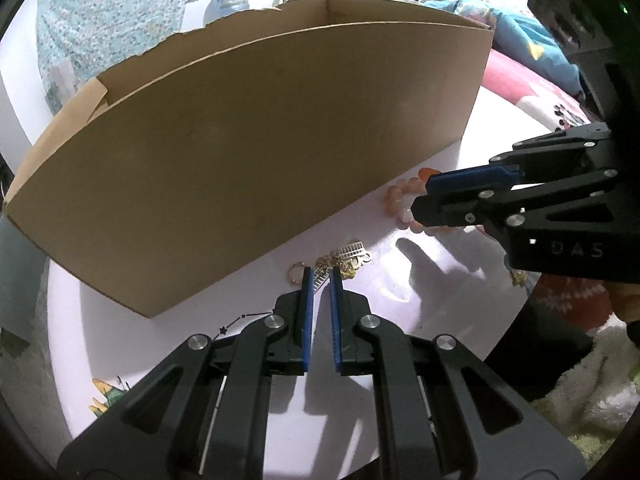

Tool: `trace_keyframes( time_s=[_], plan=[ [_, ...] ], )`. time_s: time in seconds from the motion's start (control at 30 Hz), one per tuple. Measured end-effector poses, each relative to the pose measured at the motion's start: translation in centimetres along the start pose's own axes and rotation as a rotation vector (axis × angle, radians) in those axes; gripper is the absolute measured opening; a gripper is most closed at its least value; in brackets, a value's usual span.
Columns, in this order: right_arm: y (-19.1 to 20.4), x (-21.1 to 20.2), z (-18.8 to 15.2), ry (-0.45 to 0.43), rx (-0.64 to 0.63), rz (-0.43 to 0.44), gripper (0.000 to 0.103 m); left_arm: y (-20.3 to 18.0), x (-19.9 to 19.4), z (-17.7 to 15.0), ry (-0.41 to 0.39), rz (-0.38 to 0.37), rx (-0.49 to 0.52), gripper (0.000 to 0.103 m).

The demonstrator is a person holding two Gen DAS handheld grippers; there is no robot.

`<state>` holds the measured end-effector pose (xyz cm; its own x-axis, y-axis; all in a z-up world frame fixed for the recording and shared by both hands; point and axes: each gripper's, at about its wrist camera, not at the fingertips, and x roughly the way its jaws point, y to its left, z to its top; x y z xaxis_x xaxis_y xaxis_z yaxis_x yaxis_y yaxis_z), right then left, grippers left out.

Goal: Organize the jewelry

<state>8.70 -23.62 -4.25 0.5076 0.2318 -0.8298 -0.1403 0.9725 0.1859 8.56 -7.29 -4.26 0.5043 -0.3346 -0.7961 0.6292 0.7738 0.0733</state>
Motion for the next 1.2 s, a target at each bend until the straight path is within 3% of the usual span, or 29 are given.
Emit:
trace_keyframes(
  time_s=[0.4, 0.6, 0.93, 1.03, 1.2],
  plan=[
    [0.1, -0.7, -0.1, -0.024, 0.023, 0.035, 0.019, 0.3, 0.2, 0.2, 0.001, -0.002, 0.007, 0.007],
    [-0.1, -1.0, -0.2, -0.029, 0.028, 0.037, 0.019, 0.6, -0.2, -0.1, 0.011, -0.011, 0.008, 0.000],
    [0.3, -0.8, -0.2, -0.015, 0.022, 0.064, 0.019, 0.8, -1.8, -2.2, 0.044, -0.021, -0.034, 0.000],
    [0.3, -0.7, -0.1, -0.005, 0.033, 0.092, 0.020, 0.8, -2.3, -2.4, 0.008, -0.020, -0.023, 0.000],
    [0.4, -0.4, 0.0, 0.005, 0.040, 0.111, 0.022, 1.0, -2.0, -1.5, -0.035, -0.009, -0.010, 0.010]
  ],
)
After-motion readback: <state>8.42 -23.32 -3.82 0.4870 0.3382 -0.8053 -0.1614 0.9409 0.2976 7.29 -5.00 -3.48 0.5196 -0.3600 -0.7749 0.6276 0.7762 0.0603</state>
